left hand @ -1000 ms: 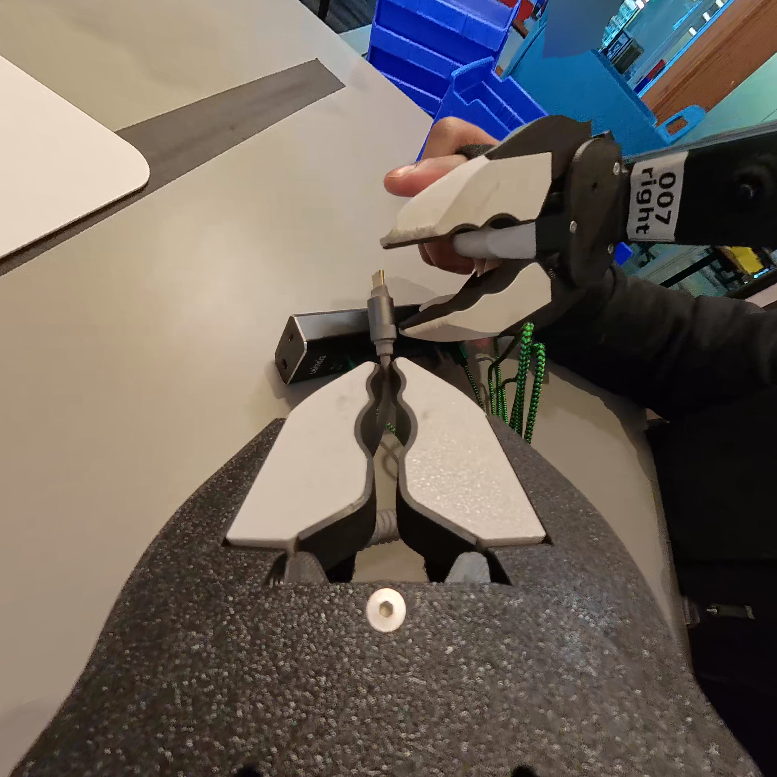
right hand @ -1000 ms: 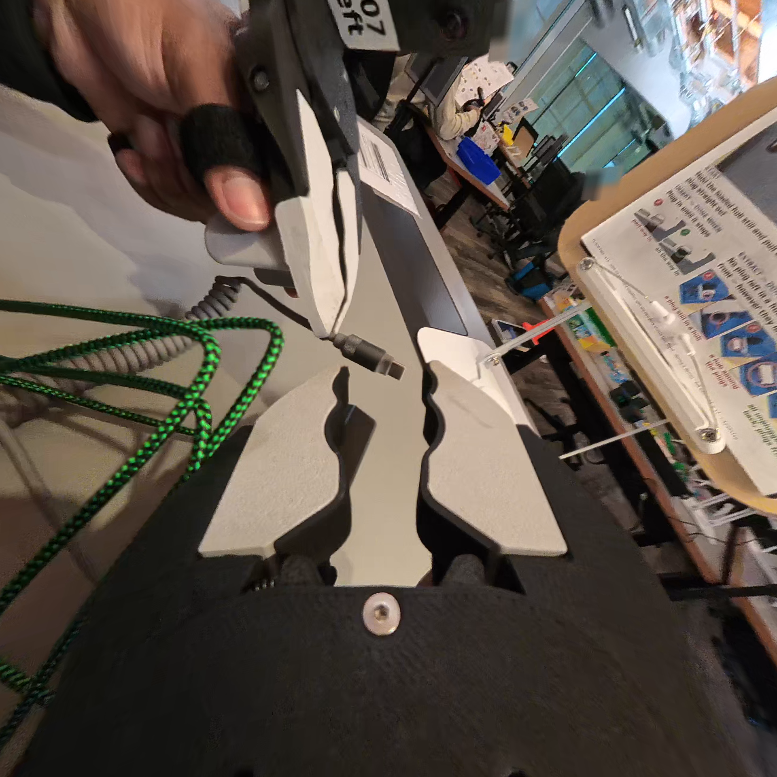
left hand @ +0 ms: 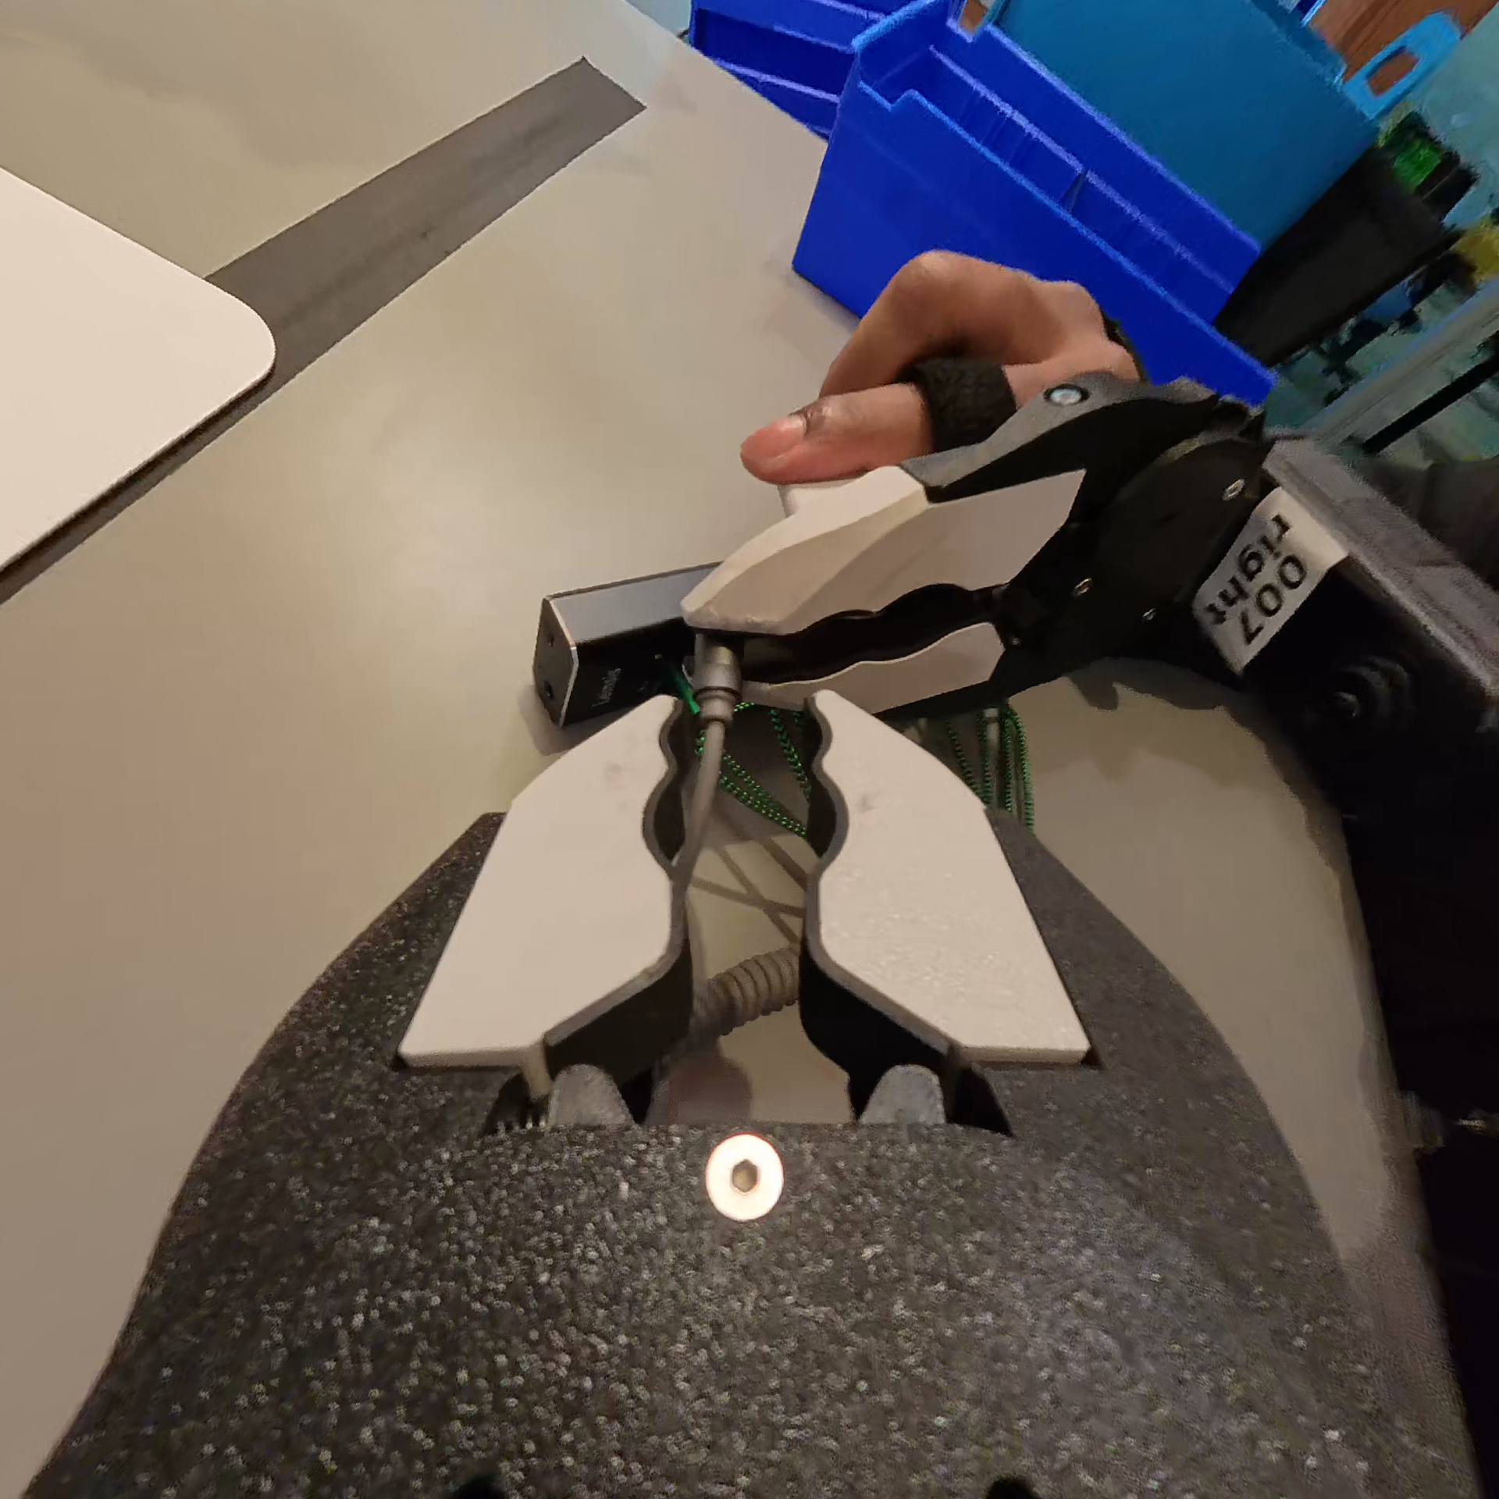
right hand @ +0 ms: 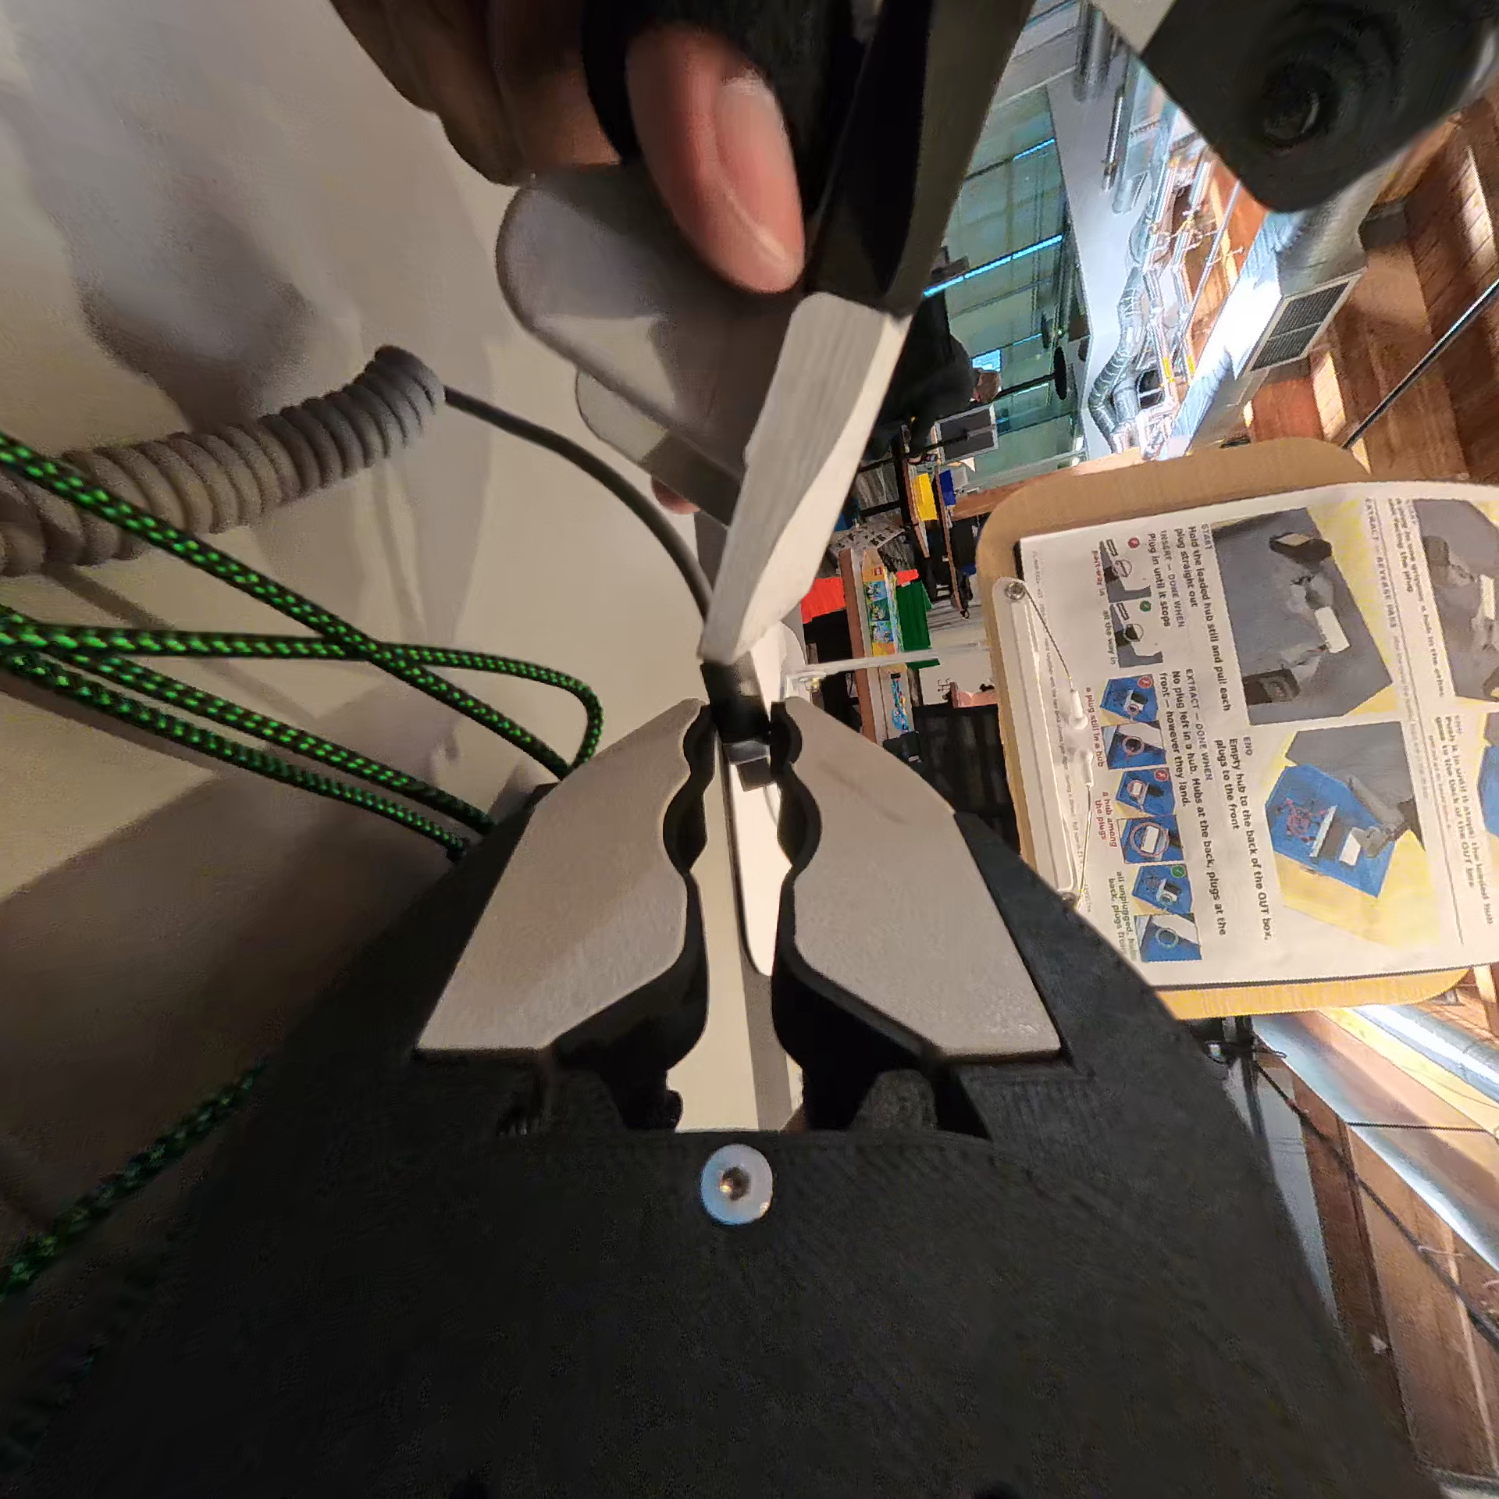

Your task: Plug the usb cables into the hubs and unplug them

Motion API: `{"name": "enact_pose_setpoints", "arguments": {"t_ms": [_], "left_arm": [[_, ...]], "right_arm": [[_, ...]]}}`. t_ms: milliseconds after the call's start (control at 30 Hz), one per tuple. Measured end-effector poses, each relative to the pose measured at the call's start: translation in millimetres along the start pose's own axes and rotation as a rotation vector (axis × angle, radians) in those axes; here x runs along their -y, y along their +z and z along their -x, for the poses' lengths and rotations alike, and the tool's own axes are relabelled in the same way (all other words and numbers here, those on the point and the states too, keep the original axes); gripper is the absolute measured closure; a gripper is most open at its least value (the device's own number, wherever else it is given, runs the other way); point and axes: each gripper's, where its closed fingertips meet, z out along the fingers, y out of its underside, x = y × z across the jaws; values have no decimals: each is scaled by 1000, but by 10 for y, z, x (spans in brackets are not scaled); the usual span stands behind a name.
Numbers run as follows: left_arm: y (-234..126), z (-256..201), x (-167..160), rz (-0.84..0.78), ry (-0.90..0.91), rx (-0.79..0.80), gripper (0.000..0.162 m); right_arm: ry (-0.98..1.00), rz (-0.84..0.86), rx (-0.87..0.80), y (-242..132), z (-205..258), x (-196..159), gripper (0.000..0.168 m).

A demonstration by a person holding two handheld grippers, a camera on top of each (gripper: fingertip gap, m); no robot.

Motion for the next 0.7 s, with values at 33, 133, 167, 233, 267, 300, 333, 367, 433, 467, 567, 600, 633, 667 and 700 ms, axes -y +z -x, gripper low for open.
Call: {"name": "enact_pose_setpoints", "arguments": {"t_ms": [33,133,167,233,267,300,333,367,433,467,567,600,633,667,700], "left_arm": [[13,24,-7,6,33,30,145],[51,71,-17,6,95,81,151],[62,74,-19,1,103,79,151],[84,88,-32,-10,105,68,152],[95,93,-58,-2,106,61,155],[108,111,-89,10,112,63,156],[117,131,-109,16,122,71,157],[119,139,-95,-1,133,74,157],[122,126,-62,-31,148,66,158],[122,118,-54,-39,158,63,158],[111,91,-38,-57,188,49,159],[111,89,-49,-52,192,45,159],[112,97,-71,-39,198,45,159],[116,119,-97,-23,195,53,159],[125,129,-124,-5,179,50,159]], "right_arm": [[-2,-6,0,-2,5,15,156],[6,-8,9,-1,22,-2,156],[15,-12,12,-2,28,-11,156],[43,-16,21,-1,37,-30,156],[58,-16,16,0,25,-33,156],[71,-16,13,-1,9,-36,156],[83,-16,18,-4,-2,-39,156],[93,-16,28,-7,0,-42,156],[106,-20,31,-13,-11,-53,156],[109,-22,34,-16,-11,-57,156],[108,-22,39,-14,5,-70,156],[109,-23,43,-11,14,-68,156],[111,-24,55,-8,32,-66,157],[115,-21,73,-5,56,-69,157],[122,-6,95,0,86,-82,157]]}}
